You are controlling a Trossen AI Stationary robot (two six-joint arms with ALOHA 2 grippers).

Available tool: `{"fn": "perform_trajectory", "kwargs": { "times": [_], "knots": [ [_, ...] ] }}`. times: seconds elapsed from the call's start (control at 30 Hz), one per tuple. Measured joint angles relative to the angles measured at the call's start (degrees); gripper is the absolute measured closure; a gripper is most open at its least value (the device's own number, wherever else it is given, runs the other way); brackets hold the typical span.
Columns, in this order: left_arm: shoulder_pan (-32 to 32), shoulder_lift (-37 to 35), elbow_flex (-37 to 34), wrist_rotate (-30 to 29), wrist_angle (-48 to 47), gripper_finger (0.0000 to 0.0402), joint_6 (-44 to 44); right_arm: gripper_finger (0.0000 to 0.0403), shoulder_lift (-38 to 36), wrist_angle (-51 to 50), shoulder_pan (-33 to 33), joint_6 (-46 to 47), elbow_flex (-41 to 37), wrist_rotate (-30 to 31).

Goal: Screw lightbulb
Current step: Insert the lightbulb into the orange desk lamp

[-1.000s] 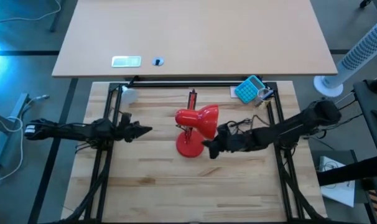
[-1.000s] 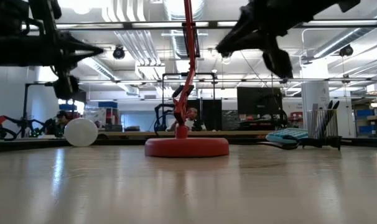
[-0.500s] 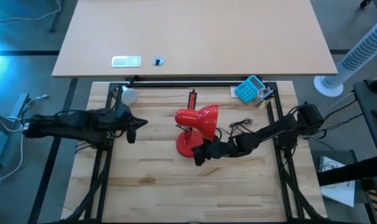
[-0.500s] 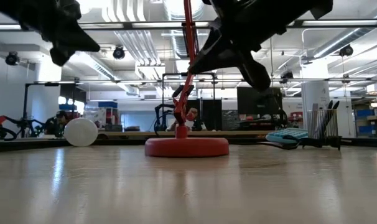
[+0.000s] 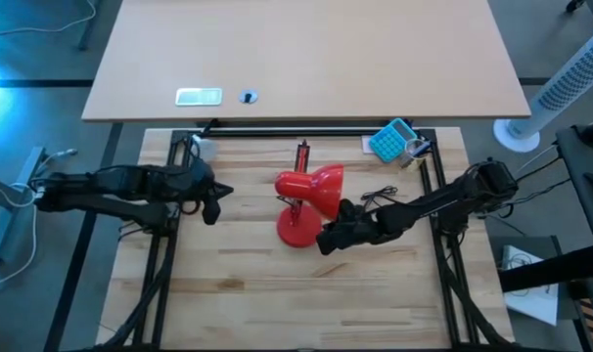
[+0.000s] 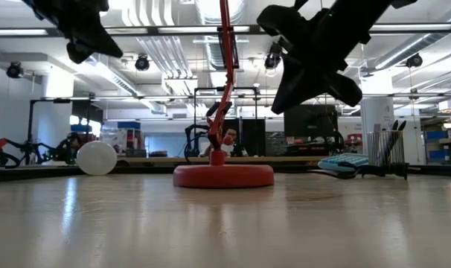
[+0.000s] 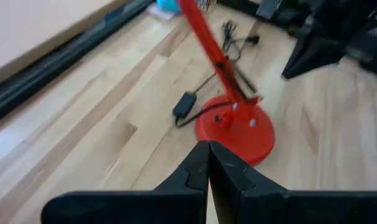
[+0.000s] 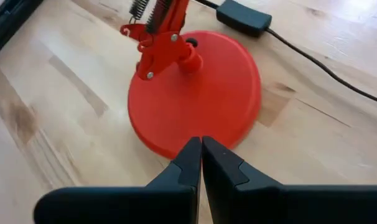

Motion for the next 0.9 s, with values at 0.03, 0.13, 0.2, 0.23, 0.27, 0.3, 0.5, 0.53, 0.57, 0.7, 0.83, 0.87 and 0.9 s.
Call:
{"fn": "perform_trajectory", "kwargs": {
  "times": [0.03, 0.13, 0.2, 0.23, 0.27, 0.3, 0.5, 0.53, 0.57, 0.7, 0.83, 0.87, 0.9],
  "knots": [
    [0.0, 0.6, -0.2, 0.1, -0.1, 0.0401, -0.6, 0.0394, 0.3, 0.5, -0.2, 0.1, 0.0, 0.0],
    [0.0, 1.4, -1.0, 2.6, -0.2, 0.0401, -4.0, 0.0383, 0.8, 1.8, -1.2, 0.4, -0.1, -1.6],
    [0.0, 1.6, -1.5, 4.7, 0.3, 0.0401, -5.1, 0.0363, 0.8, 4.4, -2.0, -0.6, -0.1, -3.3],
    [-0.1, 1.5, -2.0, 5.8, 0.2, 0.0401, -5.4, 0.0349, 0.7, 5.8, -2.4, -1.2, -0.1, -3.9],
    [-0.2, 1.5, -2.5, 6.7, 0.0, 0.0401, -5.5, 0.0334, 0.6, 6.8, -2.8, -1.8, -0.1, -4.5],
    [-0.2, 1.3, -3.0, 7.6, 0.2, 0.0401, -5.6, 0.0317, 0.6, 7.7, -3.2, -2.4, -0.1, -5.0],
    [-0.3, 0.1, -6.4, 9.7, 1.9, 0.0395, -12.4, 0.0215, 0.4, 11.8, -6.2, -5.5, -1.2, -7.6],
    [-0.3, -0.1, -7.2, 9.9, 2.8, 0.039, -14.2, 0.0202, 0.4, 13.7, -6.7, -6.1, -1.5, -7.7],
    [-0.3, -0.2, -7.9, 10.4, 4.2, 0.0383, -15.8, 0.019, 0.4, 16.4, -7.1, -6.7, -1.9, -7.9],
    [-0.8, -0.4, -10.9, 11.1, 8.7, 0.0342, -20.4, 0.0157, 0.5, 24.2, -9.3, -9.1, -3.0, -9.3],
    [-1.3, -0.2, -12.6, 11.1, 11.2, 0.0288, -21.8, 0.0142, 0.3, 24.6, -12.3, -11.6, -3.3, -9.9],
    [-1.4, -0.1, -12.6, 11.2, 11.2, 0.0273, -21.9, 0.014, 0.1, 24.5, -13.1, -12.2, -3.7, -10.5],
    [-1.4, -0.1, -12.6, 11.2, 11.3, 0.0259, -21.9, 0.0139, -0.1, 24.2, -14.0, -12.7, -4.0, -10.8]
  ]
}}
